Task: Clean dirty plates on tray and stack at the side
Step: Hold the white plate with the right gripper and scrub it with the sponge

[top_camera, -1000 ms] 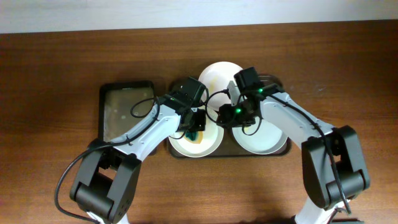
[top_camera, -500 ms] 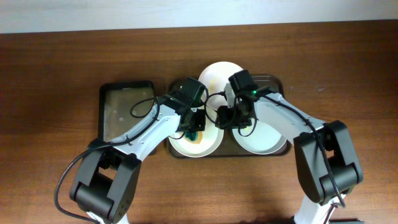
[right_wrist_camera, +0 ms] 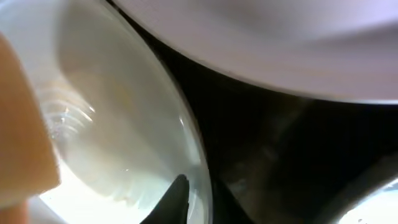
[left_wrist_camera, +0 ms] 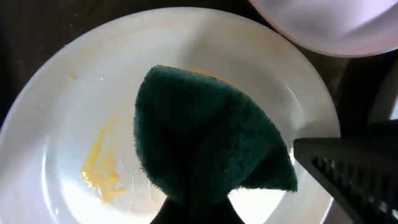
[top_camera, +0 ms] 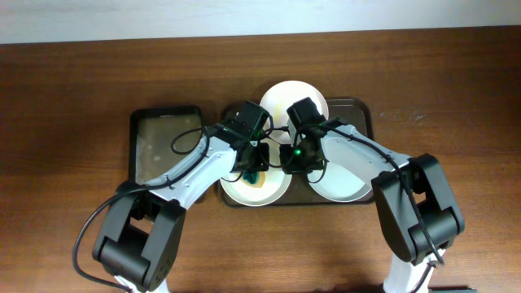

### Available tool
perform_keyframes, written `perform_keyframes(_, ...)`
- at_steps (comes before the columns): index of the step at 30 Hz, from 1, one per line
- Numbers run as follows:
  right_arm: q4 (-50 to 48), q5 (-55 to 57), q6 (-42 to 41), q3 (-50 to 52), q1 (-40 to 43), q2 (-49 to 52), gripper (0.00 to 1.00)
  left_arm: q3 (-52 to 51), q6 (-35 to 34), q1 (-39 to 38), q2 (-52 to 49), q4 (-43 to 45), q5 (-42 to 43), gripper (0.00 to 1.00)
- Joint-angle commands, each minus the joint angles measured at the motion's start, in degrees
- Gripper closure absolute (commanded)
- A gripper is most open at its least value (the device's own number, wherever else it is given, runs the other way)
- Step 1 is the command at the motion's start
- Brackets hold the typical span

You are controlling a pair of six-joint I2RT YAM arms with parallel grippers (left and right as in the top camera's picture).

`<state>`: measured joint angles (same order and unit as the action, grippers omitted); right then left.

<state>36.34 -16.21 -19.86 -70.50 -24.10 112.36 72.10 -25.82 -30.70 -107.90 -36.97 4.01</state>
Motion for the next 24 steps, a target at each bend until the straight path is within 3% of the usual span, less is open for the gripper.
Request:
perform_keyframes(1, 0.9, 0.6, -0.2, -0.3, -0.7, 1.5, 0.9, 0.0, -0.5, 0.1, -2.6, 0.9, -0.4, 1.0)
perform_keyframes(6, 2.3, 0.6, -0.2, -0.3, -0.6, 1.5, 0.9, 0.0, -0.5, 0.1, -4.7, 1.9, -0.4, 1.0)
perform_keyframes(9, 2.6, 0.5, -0.5, -0.3, -0.6, 1.5, 0.96, 0.0, -0.5, 0.1, -5.3, 2.3, -0.4, 0.99)
perform_keyframes(24, 3.8, 0.2, -1.7, -0.3, -0.6, 1.5, 0.96, 0.0, -0.5, 0.0, -7.7, 4.7, -3.3, 0.92)
